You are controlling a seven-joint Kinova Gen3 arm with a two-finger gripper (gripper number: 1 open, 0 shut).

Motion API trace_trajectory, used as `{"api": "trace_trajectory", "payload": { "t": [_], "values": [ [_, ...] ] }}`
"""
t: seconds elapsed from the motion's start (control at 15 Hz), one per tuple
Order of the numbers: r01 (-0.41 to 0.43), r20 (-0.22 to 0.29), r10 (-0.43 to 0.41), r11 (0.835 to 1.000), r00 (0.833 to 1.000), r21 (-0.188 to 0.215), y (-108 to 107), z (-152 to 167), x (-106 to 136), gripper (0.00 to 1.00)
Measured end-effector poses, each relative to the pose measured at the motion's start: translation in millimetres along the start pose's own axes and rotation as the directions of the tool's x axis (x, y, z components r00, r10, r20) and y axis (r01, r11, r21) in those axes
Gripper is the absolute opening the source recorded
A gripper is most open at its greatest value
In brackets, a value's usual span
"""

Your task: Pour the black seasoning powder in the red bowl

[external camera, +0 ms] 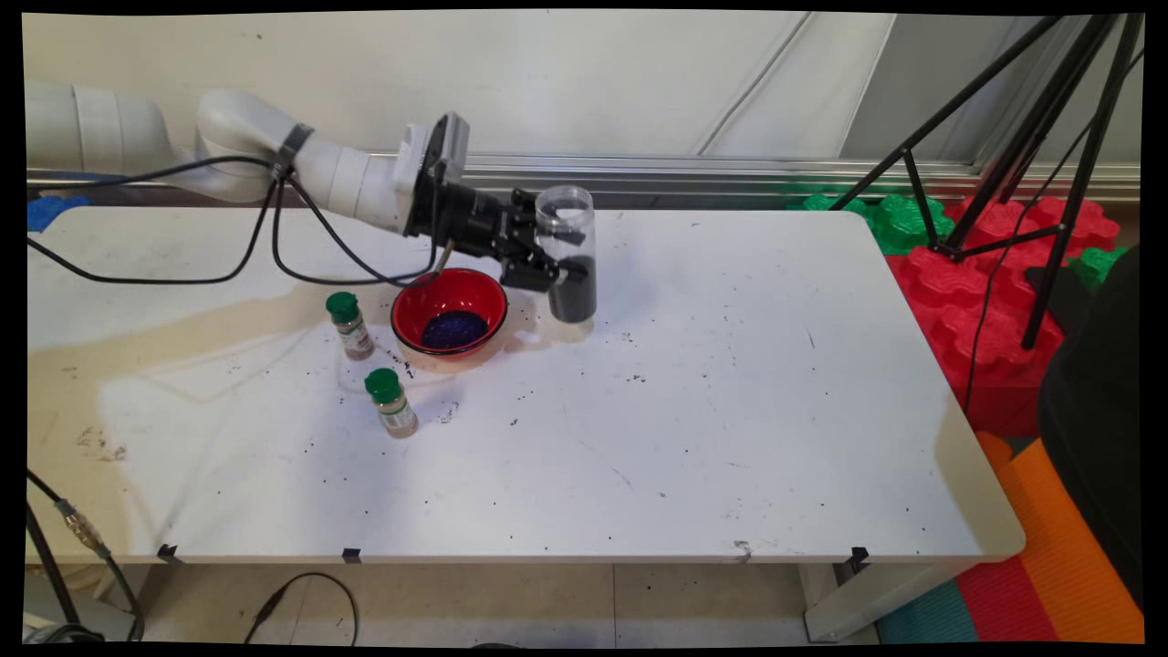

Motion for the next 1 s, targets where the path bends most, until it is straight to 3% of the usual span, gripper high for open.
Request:
{"api": "trace_trajectory", "payload": {
  "t": [1.0],
  "values": [
    [-0.040,-0.089,0.056,0.985,0.994,0.170,-38,-68,55,0.00]
  ]
}}
